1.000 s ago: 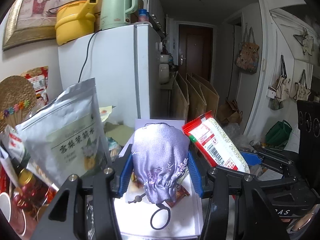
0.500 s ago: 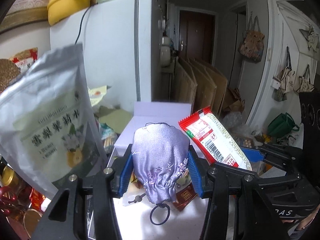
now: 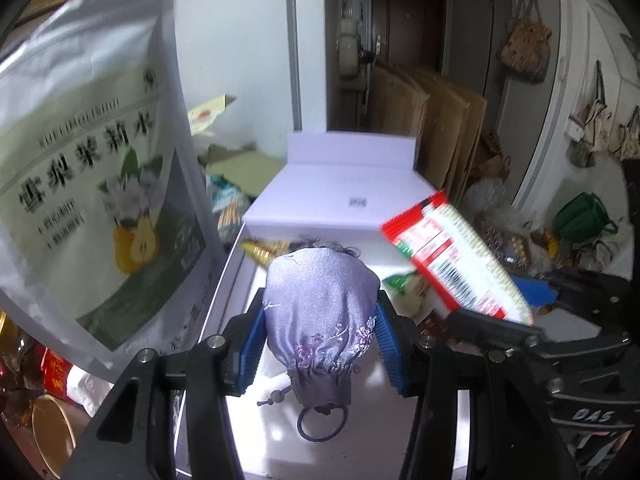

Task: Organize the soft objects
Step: 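Open both tools over the lavender box to drop the pouch and wafer packet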

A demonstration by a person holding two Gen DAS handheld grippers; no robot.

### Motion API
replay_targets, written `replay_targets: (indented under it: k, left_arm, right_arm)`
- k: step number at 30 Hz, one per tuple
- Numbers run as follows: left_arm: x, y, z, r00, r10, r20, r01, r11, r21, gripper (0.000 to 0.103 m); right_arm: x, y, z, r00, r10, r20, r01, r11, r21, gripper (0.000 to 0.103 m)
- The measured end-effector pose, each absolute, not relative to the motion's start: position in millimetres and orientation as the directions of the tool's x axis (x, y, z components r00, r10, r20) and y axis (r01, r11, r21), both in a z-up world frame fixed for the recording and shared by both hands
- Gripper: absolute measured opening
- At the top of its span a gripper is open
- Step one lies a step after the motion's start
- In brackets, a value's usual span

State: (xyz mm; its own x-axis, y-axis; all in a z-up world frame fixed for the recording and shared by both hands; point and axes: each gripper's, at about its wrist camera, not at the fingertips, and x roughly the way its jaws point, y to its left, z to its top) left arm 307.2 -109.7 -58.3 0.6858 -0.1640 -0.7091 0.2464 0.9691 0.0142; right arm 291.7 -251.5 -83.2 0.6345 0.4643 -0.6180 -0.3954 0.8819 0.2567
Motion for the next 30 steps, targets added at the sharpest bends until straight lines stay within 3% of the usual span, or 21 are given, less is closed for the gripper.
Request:
replay_targets:
  k: [14, 18, 21, 23, 30]
  left_arm:
    - [321.0, -101.8, -98.3, 0.618, -0.045, -0.785, 0.179, 0.98, 0.084, 0.051]
    - [319.8, -98.9, -95.3, 0.645, -0.028, -0.763, 0.14, 0.987, 0.082, 0.051]
    - [320.8, -97.3, -92.1, 0.653, -0.007, -0.757, 0.125, 0.987, 0.099, 0.063]
    - [321.5, -95.8, -89.1, 0.657, 0.0, -0.754, 0.117, 0.988, 0.102, 0.079]
    - [320.3, -89.2, -74.4, 0.673, 0.031, -0.739, 0.075, 0.991, 0.11, 0.081]
  right_arm:
    - [294.6, -237.1, -89.1, 0.635, 0.44, -0.635, -0.394, 0.892, 0.223, 0.048]
    - [295.7, -231.5, -90.7, 0.631, 0.436, -0.641, -0.401, 0.891, 0.212, 0.048]
    - [296.6, -229.7, -90.4, 0.636, 0.426, -0.643, -0.398, 0.896, 0.199, 0.048]
    - [297.2, -230.0, -89.7, 0.637, 0.426, -0.642, -0.397, 0.896, 0.2, 0.048]
    - [302.5, -229.4, -81.5, 0.656, 0.412, -0.632, -0.395, 0.901, 0.177, 0.048]
